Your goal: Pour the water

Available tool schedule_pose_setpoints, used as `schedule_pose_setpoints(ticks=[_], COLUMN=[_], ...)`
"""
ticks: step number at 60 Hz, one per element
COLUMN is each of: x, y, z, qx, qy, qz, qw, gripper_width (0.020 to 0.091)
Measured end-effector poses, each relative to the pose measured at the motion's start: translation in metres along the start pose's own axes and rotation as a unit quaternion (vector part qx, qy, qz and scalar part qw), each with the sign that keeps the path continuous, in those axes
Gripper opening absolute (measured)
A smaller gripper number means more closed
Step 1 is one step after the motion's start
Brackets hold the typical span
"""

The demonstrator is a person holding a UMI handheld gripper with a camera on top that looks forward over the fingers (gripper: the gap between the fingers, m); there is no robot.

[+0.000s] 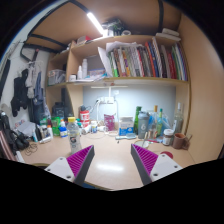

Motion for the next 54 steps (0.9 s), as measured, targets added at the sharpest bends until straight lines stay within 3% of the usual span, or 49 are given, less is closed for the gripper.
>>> schedule_pose_setpoints(ticks=[27, 40, 54], x=[-0.013, -0.037, -0.053], y=[0.003, 0.039, 0.128], z=[-0.025, 0.003, 0.098], qx=[-0.032, 0.022, 0.116], qy=[-0.005, -0.034, -0.050], qz=[0.007, 0.018, 0.007], qw=[0.999, 0.999, 0.992], gripper_width=[0.0822, 0.0830, 0.0813])
Point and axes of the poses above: the point between the fingertips, and its own axes, seen from behind it with the camera up: z to the left, x up, y forward, the way the camera looks, the point moved 10 cm from there along -y, backward, against the way the camera looks, and after that the axes turned 13 degrees about x, right-handed, at the moved point
